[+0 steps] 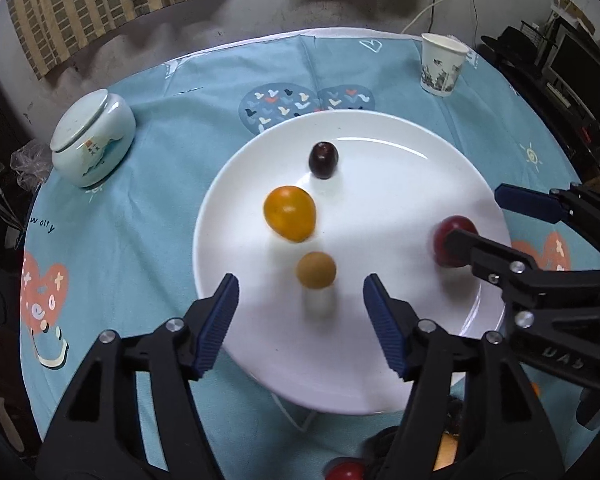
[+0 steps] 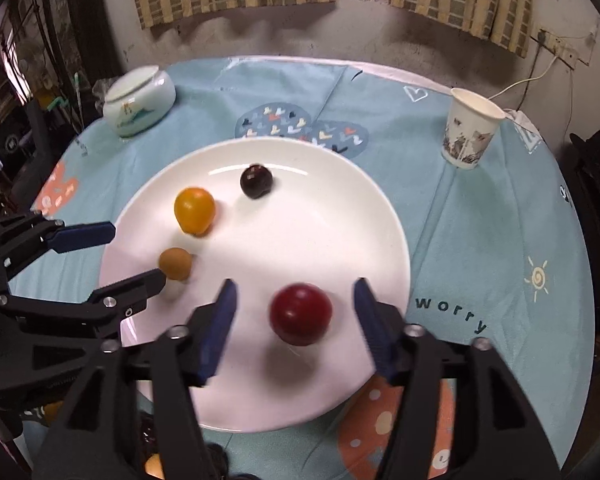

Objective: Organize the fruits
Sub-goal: 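Lower both held fruits onto the white plate and open both tools, then grasp the large speckled fruit with the left tool while the right tool grasps a pear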

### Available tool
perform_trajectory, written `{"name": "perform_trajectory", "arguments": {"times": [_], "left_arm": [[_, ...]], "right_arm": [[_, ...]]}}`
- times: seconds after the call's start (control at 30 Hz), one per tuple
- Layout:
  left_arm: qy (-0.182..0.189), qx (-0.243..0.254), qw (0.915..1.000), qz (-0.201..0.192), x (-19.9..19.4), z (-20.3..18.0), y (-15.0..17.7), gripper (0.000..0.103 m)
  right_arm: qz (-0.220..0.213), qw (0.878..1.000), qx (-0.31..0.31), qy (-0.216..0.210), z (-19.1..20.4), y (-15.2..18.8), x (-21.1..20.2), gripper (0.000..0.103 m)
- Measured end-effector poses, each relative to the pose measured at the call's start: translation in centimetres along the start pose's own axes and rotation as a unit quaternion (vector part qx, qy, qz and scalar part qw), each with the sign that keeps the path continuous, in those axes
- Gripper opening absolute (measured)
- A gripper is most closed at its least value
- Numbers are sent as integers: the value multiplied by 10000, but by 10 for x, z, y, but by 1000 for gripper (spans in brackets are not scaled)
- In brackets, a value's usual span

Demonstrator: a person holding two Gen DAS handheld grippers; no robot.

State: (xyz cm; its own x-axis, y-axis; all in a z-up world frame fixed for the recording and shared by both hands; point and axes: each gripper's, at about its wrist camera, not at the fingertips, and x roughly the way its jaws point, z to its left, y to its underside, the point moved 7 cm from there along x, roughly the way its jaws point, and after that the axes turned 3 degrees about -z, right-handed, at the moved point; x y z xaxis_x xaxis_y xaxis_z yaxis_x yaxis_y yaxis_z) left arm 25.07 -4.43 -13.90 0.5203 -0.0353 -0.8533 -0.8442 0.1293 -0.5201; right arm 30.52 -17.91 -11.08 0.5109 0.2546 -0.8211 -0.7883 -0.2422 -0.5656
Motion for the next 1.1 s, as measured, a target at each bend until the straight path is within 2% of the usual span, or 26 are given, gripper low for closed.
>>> {"name": "perform_trajectory", "arguments": {"times": [0.17,0.3,0.4,0.47,0.63,0.73,0.87,0.93,1.03,1.07,1.1], "left_arm": [[71,-38,9995,-309,-35,13,-1,67],[152,8,9980,-620,-78,26,13,67],[199,175,9965,-793,-108,30,40,75],[268,312,9959,-800,-122,28,70,76],[535,269,9973,-437,-128,26,137,76],[671,49,9976,-133,-124,29,171,76],[597,147,9981,-17,-125,29,191,76],[594,183,9981,-9,-128,28,197,76],[669,285,9973,11,-131,21,204,76],[691,337,9970,46,-130,17,207,76],[720,377,9967,85,-129,13,210,76]], "right_arm": [[-239,9996,33,-115,5,-1,-37,63],[-480,9981,-295,-251,26,22,-86,63],[-435,9966,-471,-511,51,67,-115,63],[-316,9959,-660,-533,69,106,-123,63],[327,9928,-798,-828,114,200,-120,63],[634,9920,-714,-828,127,232,-107,62],[775,9928,-441,-794,131,239,-90,56],[821,9933,-347,-742,132,237,-79,50],[734,9943,-281,-721,132,233,-72,47],[725,9943,-319,-716,134,232,-71,45],[720,9946,-370,-655,134,230,-70,38]]}}
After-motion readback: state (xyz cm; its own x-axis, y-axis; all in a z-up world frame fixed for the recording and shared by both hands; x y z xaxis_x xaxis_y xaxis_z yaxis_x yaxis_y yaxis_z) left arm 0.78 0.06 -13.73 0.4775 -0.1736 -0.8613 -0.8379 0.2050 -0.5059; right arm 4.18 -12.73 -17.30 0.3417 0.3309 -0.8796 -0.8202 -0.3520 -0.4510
